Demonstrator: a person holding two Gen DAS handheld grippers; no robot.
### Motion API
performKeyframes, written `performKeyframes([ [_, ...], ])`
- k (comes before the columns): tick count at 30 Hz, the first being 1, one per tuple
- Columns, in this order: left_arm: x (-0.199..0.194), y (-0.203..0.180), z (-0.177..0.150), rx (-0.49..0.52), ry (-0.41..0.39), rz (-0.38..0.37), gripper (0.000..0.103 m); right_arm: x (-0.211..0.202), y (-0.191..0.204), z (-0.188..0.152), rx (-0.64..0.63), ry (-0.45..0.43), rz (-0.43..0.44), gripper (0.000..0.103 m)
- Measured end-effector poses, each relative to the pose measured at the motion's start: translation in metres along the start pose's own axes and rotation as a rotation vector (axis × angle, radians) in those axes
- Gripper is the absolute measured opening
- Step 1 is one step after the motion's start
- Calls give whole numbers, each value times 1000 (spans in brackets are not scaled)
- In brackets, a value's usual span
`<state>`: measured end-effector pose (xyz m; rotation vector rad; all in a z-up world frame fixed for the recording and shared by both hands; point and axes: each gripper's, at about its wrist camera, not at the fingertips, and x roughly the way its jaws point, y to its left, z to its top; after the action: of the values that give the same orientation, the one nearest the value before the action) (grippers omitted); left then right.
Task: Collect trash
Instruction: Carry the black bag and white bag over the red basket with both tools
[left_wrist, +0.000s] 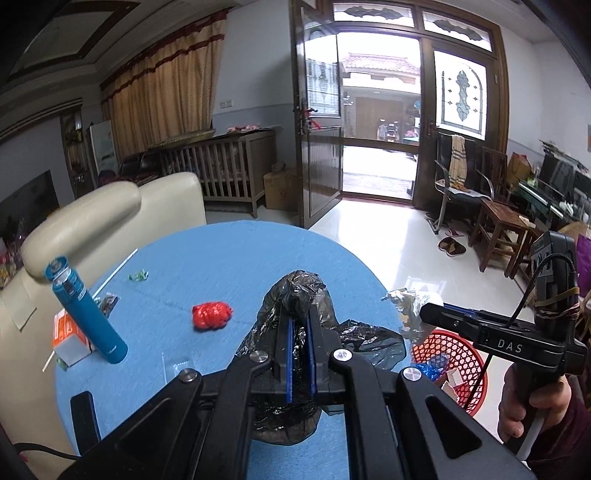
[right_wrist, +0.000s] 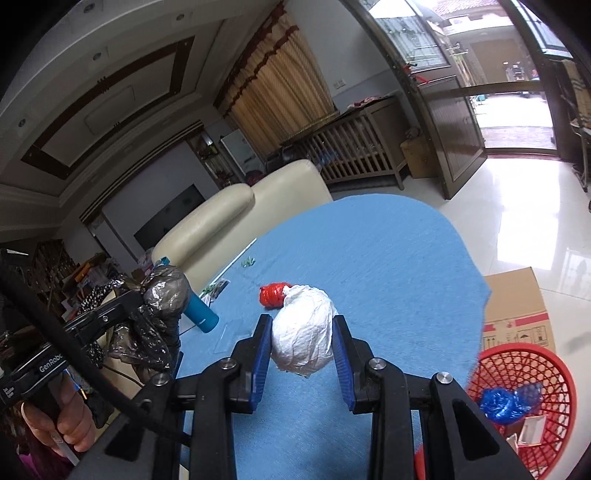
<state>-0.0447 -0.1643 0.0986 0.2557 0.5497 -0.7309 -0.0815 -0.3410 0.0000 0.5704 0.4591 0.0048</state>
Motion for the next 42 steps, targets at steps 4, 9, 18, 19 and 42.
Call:
performKeyframes([
  [4, 0, -15, 3, 29, -6, -1, 7, -15, -11, -1, 18, -25, -7, 34],
  [9, 4, -35, 5, 66, -5, -11, 7, -33, -25, -3, 40, -51, -19, 34],
  [18, 13, -67, 9, 113, 11, -36, 7, -51, -50, -4, 86, -80, -39, 34],
  [19, 14, -71, 9, 120, 13, -40, 7, -53, -53, -5, 91, -83, -41, 34],
  [42, 34, -134, 12, 219, 65, -90, 7, -93, -96, -17, 202, -140, -67, 34],
])
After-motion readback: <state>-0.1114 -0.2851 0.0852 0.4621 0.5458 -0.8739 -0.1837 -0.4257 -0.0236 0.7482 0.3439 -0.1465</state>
